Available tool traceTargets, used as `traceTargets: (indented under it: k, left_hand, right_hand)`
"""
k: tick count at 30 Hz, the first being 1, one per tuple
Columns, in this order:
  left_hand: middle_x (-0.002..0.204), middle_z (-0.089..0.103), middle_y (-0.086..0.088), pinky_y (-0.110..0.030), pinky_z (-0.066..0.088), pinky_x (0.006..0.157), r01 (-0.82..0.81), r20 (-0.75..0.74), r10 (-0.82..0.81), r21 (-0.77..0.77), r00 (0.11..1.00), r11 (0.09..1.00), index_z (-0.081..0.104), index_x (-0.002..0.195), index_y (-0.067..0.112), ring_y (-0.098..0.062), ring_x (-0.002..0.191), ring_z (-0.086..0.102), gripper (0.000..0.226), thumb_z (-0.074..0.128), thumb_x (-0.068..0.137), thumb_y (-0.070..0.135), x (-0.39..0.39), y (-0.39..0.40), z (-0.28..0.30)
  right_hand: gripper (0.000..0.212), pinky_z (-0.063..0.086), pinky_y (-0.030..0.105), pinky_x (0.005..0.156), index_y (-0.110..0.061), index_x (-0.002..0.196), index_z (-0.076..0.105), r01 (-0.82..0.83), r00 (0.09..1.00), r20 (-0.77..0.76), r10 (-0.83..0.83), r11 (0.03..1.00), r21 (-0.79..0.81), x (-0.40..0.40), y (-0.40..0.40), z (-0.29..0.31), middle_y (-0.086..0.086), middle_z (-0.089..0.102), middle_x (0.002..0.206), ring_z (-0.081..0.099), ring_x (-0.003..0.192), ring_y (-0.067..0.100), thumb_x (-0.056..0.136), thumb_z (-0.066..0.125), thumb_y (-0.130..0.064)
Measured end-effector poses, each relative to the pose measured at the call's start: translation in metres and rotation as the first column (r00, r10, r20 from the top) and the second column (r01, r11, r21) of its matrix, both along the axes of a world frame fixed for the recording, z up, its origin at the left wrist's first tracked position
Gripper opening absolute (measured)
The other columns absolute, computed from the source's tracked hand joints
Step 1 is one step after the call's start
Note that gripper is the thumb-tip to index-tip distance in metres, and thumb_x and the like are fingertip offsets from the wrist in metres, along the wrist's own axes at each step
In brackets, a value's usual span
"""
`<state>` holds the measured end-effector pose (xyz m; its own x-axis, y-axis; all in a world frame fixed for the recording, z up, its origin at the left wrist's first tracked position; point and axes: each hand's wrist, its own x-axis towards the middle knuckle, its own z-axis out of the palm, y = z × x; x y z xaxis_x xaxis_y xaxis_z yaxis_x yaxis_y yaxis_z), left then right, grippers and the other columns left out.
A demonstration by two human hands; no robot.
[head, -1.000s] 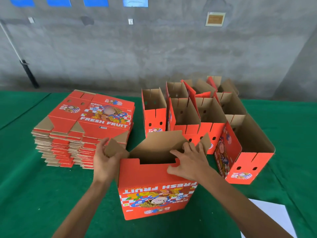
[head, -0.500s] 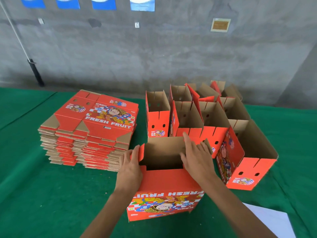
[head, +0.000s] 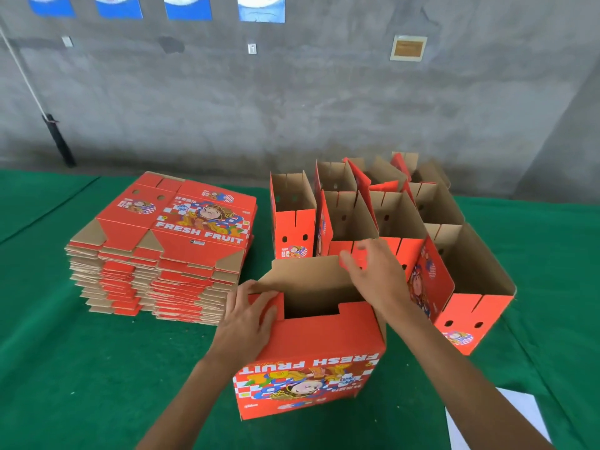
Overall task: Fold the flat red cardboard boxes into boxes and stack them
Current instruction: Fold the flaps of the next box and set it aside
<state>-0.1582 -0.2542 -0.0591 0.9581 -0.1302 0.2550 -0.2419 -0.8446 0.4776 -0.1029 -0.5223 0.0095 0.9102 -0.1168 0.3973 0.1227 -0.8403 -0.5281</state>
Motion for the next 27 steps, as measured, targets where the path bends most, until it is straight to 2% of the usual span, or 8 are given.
traceTargets:
  k: [3,8,11,14,19,21,24,27]
  left_hand:
    - [0.145,0.035,0.000,-0.051,0.043,0.111,-0.033,-0.015,0.034,0.048,0.999,0.998,0.050,0.144,0.041,-0.025,0.138,0.031,0.039,0.049,0.104,0.041,0.005,0.001,0.003]
    - [0.140,0.035,-0.004,-0.050,0.042,0.110,0.008,-0.062,-0.003,0.079,0.998,0.997,-0.002,0.155,0.062,-0.026,0.132,0.033,0.082,0.055,0.100,0.042,0.018,0.001,0.013]
    - [0.136,0.041,-0.001,-0.050,0.043,0.108,-0.012,-0.007,0.012,0.020,1.000,1.000,-0.014,0.157,0.054,-0.026,0.127,0.038,0.100,0.064,0.097,0.042,0.020,-0.001,0.013]
    - [0.146,0.042,0.003,-0.050,0.038,0.110,-0.022,0.017,0.024,-0.104,1.000,0.994,-0.010,0.163,0.036,-0.025,0.129,0.037,0.108,0.072,0.094,0.033,0.021,-0.005,0.007]
    - [0.145,0.042,0.010,-0.053,0.039,0.113,0.060,0.006,-0.061,-0.261,0.998,0.963,0.032,0.145,0.037,-0.016,0.137,0.038,0.071,0.075,0.091,0.018,0.024,0.000,0.000]
    - [0.142,0.040,0.016,-0.054,0.038,0.113,0.076,-0.009,-0.081,-0.259,0.997,0.963,0.030,0.140,0.039,-0.015,0.138,0.038,0.067,0.073,0.092,0.019,0.023,0.000,-0.002]
    - [0.146,0.036,0.018,-0.054,0.035,0.115,0.119,-0.048,-0.136,-0.260,0.990,0.958,0.022,0.144,0.045,-0.014,0.140,0.035,0.070,0.069,0.095,0.024,0.023,0.006,-0.005]
    - [0.153,0.034,0.014,-0.049,0.034,0.117,0.126,-0.086,-0.157,-0.284,0.984,0.951,0.021,0.149,0.044,-0.015,0.140,0.033,0.079,0.073,0.093,0.025,0.024,0.013,-0.008]
  right_hand:
    - [0.013,0.039,0.002,0.075,-0.032,0.104,0.058,-0.024,0.996,0.092,-0.010,0.933,0.359,-0.011,-0.017,-0.012,-0.013,0.061,0.108,0.055,0.093,-0.014,0.108,0.045,-0.035]
    - [0.013,0.049,0.024,0.095,-0.028,0.102,0.071,-0.231,0.959,-0.099,0.265,0.936,0.267,-0.020,-0.027,-0.050,-0.019,0.066,0.107,0.058,0.102,-0.005,0.098,0.066,-0.016]
    - [0.011,0.042,0.030,0.105,-0.028,0.104,0.071,-0.289,0.950,-0.075,0.303,0.944,0.157,-0.023,-0.023,-0.067,-0.017,0.062,0.113,0.050,0.113,-0.003,0.096,0.070,-0.020]
    - [0.037,0.037,0.035,0.115,-0.026,0.133,0.055,-0.279,0.947,-0.117,0.298,0.948,0.152,-0.025,-0.022,-0.072,-0.011,0.048,0.135,0.039,0.128,0.003,0.098,0.067,-0.023]
    - [0.081,0.033,0.035,0.118,-0.033,0.160,0.012,-0.296,0.922,-0.171,0.348,0.916,0.272,-0.027,-0.023,-0.072,-0.015,0.020,0.158,0.027,0.146,0.009,0.099,0.065,-0.021]
    - [0.081,0.030,0.037,0.121,-0.038,0.158,0.014,-0.306,0.917,-0.170,0.361,0.910,0.280,-0.025,-0.028,-0.075,-0.017,0.009,0.165,0.021,0.152,0.011,0.099,0.066,-0.021]
    - [0.065,0.045,0.038,0.113,-0.062,0.142,0.029,-0.257,0.875,-0.269,0.401,0.858,0.444,-0.024,-0.033,-0.075,-0.015,0.032,0.159,0.038,0.145,0.011,0.099,0.067,-0.031]
    - [0.067,0.048,0.036,0.108,-0.059,0.141,0.032,-0.206,0.882,-0.283,0.377,0.849,0.487,-0.024,-0.032,-0.081,-0.017,0.041,0.150,0.049,0.133,0.008,0.093,0.074,-0.039]
